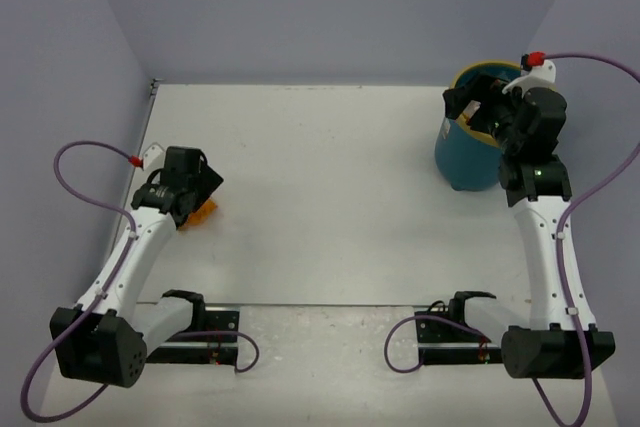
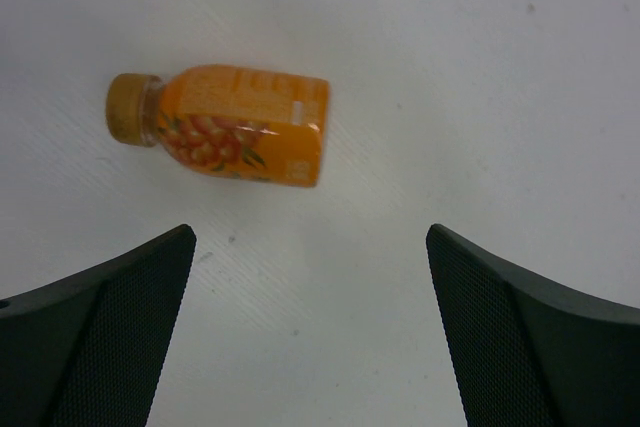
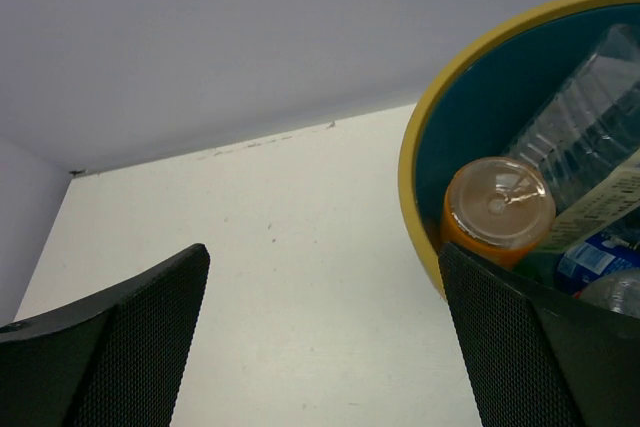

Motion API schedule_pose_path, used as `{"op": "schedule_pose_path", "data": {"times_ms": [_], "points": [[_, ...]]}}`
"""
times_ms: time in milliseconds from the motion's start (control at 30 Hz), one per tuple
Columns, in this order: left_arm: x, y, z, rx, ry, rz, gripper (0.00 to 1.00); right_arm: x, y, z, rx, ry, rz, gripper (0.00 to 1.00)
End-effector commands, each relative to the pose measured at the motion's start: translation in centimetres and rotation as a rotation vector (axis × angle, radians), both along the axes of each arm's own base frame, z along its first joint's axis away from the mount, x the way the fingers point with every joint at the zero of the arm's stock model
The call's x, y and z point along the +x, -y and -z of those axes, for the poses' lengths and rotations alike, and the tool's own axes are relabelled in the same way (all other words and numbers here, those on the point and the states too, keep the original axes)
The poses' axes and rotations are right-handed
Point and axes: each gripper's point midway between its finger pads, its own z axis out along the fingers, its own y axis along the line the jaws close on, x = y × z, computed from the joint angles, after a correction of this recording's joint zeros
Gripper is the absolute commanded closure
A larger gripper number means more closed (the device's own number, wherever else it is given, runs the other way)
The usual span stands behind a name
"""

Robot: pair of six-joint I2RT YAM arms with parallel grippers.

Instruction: Put the plastic bottles in the bin

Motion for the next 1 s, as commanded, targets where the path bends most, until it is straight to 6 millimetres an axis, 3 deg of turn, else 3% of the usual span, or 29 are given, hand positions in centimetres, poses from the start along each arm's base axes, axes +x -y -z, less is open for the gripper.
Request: {"op": "schedule_pose_path", "data": {"times_ms": [0,267,500,700,800,967], "points": [[-0.6,-2.8,2.6,-0.065,-0.037,-0.241,0.0,-0.2,-1.4,-0.7,-0.014,0.035,-0.065,0.01],[-0.6,-4.3,4.3,-0.115,-0.013,-0.365,0.0,0.5,-4.0,0.6,-0.061,-0.003,-0.145,0.01],[-1.0,-6.2,5.6,-0.144,-0.006,-0.485,0.0,0.5,-6.5,0.7,-0.101,0.004,-0.215,0.01],[-0.8,-6.6,6.3,-0.193,0.011,-0.573,0.0,0.5,-6.7,0.9,-0.108,-0.002,-0.216,0.01],[0.3,-6.5,6.5,-0.214,0.044,-0.566,0.0,0.4,-6.8,0.9,-0.11,0.002,-0.22,0.01],[-0.1,-6.3,9.1,-0.212,-0.06,-0.595,0.0,-0.8,-7.6,0.3,-0.094,0.031,-0.257,0.01]]}}
